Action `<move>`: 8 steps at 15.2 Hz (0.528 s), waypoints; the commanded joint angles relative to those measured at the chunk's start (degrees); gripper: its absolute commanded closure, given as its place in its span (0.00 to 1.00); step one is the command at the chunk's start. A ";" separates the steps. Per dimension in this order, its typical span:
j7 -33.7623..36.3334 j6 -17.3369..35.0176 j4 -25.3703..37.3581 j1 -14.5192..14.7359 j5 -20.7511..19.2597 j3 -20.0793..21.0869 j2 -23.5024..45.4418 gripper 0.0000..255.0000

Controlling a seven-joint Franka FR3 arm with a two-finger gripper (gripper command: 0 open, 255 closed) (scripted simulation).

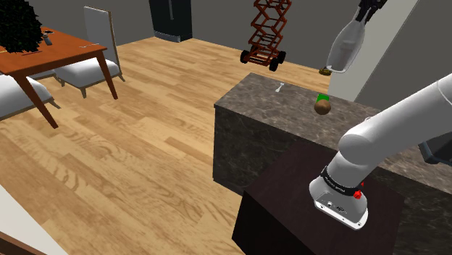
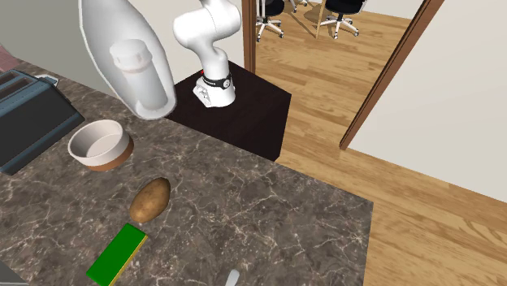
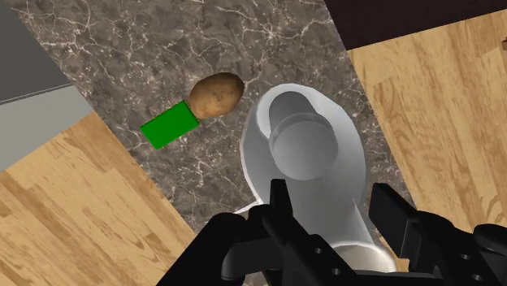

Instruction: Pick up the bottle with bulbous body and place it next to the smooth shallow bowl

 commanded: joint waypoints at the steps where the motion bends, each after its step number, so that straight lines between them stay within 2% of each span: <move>1: -1.37 -0.95 -1.71 -1.05 -1.64 -0.21 -3.14 1.00; 8: -7.07 -4.25 -4.95 -4.46 -6.36 -2.23 -11.15 1.00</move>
